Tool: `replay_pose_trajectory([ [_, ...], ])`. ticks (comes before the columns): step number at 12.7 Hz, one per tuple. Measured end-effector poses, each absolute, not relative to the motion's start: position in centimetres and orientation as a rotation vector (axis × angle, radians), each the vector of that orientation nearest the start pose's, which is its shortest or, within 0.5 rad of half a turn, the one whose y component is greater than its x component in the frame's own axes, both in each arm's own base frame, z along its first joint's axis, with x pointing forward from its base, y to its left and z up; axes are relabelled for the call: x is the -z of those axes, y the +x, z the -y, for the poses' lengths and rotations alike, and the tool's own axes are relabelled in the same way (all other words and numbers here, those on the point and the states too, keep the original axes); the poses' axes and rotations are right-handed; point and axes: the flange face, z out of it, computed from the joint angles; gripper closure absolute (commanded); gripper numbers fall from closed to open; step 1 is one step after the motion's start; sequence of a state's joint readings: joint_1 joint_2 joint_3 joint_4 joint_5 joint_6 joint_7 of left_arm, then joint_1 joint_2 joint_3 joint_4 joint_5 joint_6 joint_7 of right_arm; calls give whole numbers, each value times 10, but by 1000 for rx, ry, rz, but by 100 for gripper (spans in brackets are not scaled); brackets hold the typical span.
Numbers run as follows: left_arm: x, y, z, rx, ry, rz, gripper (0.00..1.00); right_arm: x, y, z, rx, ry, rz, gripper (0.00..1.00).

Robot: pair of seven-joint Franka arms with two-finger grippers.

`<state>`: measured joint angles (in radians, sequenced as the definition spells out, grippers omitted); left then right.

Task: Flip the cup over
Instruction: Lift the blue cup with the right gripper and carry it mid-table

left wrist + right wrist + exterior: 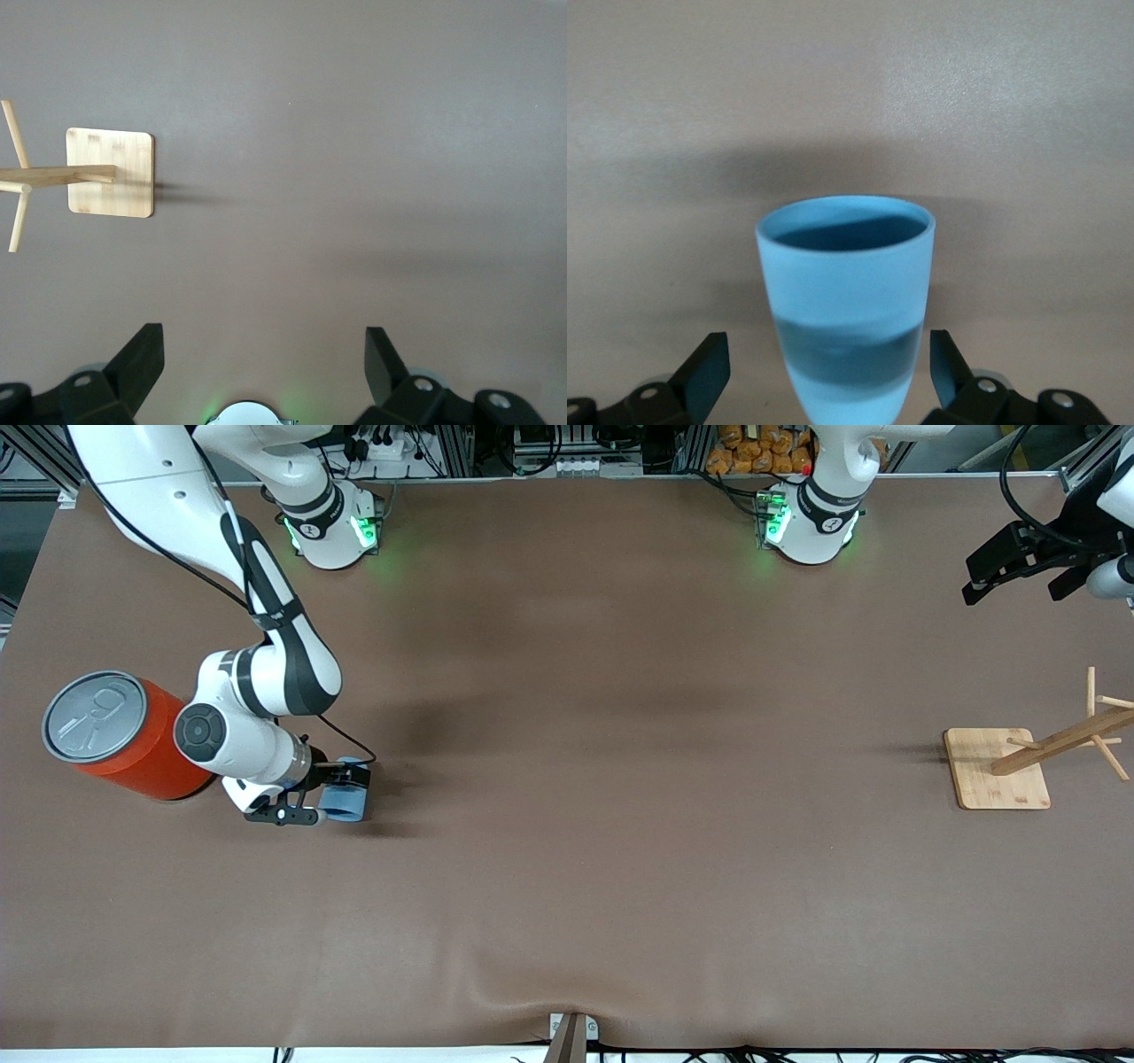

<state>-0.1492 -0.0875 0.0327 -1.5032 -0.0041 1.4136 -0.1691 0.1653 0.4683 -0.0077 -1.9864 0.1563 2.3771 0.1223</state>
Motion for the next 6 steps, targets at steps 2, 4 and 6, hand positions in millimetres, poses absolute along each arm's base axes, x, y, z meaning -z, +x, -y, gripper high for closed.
replay_pose_trajectory([
  [2,-689,506,59,-5,-3147,82,0,-205,596,-96,-123,-3051,-125,91],
  [4,-689,506,59,-5,-3147,82,0,-208,598,-100,-112,-3051,-113,99],
  [6,-688,506,59,-5,-3147,82,0,-214,600,-112,-128,-3050,-83,99],
])
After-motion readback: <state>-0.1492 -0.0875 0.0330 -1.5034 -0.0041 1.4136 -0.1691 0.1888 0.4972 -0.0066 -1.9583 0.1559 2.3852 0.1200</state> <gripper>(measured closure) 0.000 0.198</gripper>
